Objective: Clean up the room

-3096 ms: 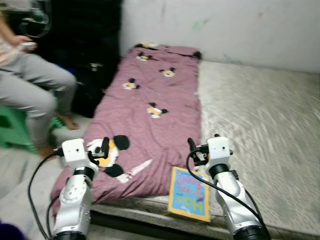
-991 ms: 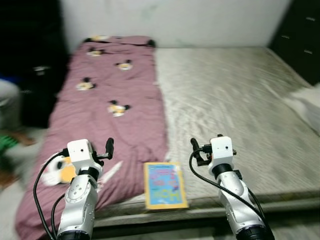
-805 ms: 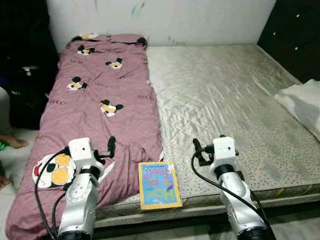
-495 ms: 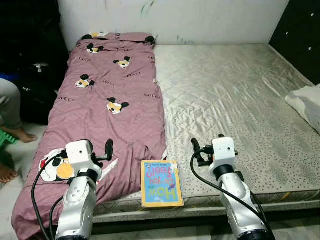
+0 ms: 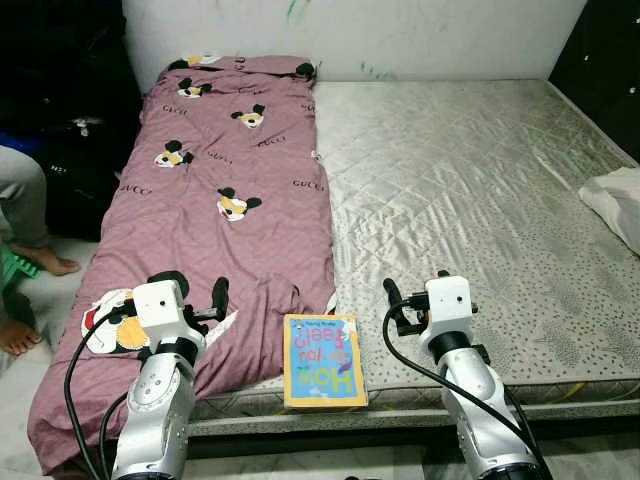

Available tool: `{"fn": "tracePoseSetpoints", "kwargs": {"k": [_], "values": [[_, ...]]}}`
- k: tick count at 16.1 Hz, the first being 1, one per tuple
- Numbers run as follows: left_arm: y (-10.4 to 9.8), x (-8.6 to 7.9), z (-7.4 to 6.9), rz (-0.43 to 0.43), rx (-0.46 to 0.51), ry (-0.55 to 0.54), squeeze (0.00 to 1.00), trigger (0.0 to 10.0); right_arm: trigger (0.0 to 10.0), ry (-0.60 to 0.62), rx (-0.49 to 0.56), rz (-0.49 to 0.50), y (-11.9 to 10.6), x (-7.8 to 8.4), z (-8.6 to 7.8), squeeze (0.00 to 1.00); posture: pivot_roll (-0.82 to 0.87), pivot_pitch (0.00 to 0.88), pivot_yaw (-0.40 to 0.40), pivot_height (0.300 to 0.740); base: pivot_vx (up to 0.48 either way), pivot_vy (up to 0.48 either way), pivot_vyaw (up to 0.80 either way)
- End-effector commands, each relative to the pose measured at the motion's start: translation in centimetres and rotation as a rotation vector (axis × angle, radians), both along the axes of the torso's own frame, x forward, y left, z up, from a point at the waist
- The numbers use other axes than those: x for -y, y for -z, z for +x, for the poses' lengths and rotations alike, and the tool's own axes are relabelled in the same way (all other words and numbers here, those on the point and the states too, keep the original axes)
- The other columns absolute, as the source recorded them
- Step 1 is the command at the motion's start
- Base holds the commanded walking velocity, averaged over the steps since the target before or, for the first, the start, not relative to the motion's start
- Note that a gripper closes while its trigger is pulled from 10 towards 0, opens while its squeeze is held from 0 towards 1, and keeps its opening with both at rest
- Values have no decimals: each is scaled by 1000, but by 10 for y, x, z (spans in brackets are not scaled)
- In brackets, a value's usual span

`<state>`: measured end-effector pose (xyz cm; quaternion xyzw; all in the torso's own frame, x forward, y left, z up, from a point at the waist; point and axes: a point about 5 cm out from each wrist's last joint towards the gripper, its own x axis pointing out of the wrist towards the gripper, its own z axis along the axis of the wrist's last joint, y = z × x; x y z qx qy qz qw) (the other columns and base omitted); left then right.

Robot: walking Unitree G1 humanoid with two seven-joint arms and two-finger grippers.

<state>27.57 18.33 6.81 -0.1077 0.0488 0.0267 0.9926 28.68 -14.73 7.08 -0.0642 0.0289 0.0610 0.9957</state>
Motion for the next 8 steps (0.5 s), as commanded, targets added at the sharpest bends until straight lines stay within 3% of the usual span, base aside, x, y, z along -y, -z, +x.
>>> {"fn": "tracePoseSetpoints", "kwargs": {"k": [1, 4, 8], "values": [[0, -1, -2, 3, -8, -8, 0, 10000, 10000, -2, 15, 6, -4, 1, 0, 0, -13, 100, -2, 740, 0, 0, 0], [0, -1, -3, 1, -10, -8, 0, 10000, 10000, -5, 12, 7, -4, 1, -1, 0, -13, 99, -2, 740, 0, 0, 0], [0, 0, -2, 0, -14, -8, 0, 10000, 10000, -12, 8, 9, -4, 1, 0, 0, -12, 93, -5, 695, 0, 0, 0]]}}
